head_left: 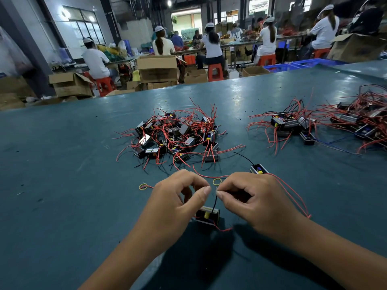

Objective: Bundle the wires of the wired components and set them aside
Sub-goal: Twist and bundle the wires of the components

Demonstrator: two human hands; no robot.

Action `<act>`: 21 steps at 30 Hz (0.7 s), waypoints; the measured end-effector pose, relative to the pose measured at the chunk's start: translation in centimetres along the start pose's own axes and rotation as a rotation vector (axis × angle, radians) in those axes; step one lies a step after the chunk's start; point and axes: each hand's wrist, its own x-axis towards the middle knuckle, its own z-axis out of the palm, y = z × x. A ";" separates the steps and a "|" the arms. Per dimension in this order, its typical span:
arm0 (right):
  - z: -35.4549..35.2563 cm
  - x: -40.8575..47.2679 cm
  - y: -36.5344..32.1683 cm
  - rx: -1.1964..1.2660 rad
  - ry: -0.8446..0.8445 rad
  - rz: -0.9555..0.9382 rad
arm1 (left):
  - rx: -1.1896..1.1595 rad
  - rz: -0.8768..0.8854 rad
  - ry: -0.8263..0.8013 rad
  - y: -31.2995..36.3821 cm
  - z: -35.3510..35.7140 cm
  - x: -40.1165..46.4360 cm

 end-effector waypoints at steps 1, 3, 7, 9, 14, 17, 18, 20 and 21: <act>0.0 0.0 0.0 -0.001 -0.015 -0.013 | 0.030 0.045 -0.007 -0.1 0.0 0.1; 0.0 0.0 0.0 0.011 -0.025 -0.025 | 0.119 0.146 -0.032 -0.4 -0.1 0.2; -0.2 0.1 0.1 0.004 -0.032 -0.031 | 0.183 0.225 -0.085 -1.2 -0.4 0.4; -0.2 0.0 0.1 0.007 -0.053 -0.037 | 0.191 0.246 -0.086 -1.3 -0.5 0.6; -0.3 0.0 -0.1 0.008 -0.094 -0.063 | 0.210 0.292 -0.097 -1.4 -0.9 0.8; -0.4 0.0 -0.1 0.002 -0.101 -0.068 | 0.233 0.329 -0.096 -1.4 -0.9 0.8; -0.4 0.0 -0.2 -0.002 -0.104 -0.072 | 0.239 0.341 -0.092 -1.4 -0.9 0.8; -0.3 0.0 -0.2 -0.007 -0.107 -0.078 | 0.249 0.364 -0.083 -1.5 -0.9 0.8; -0.3 0.0 -0.2 -0.008 -0.109 -0.079 | 0.255 0.373 -0.081 -1.5 -1.0 0.7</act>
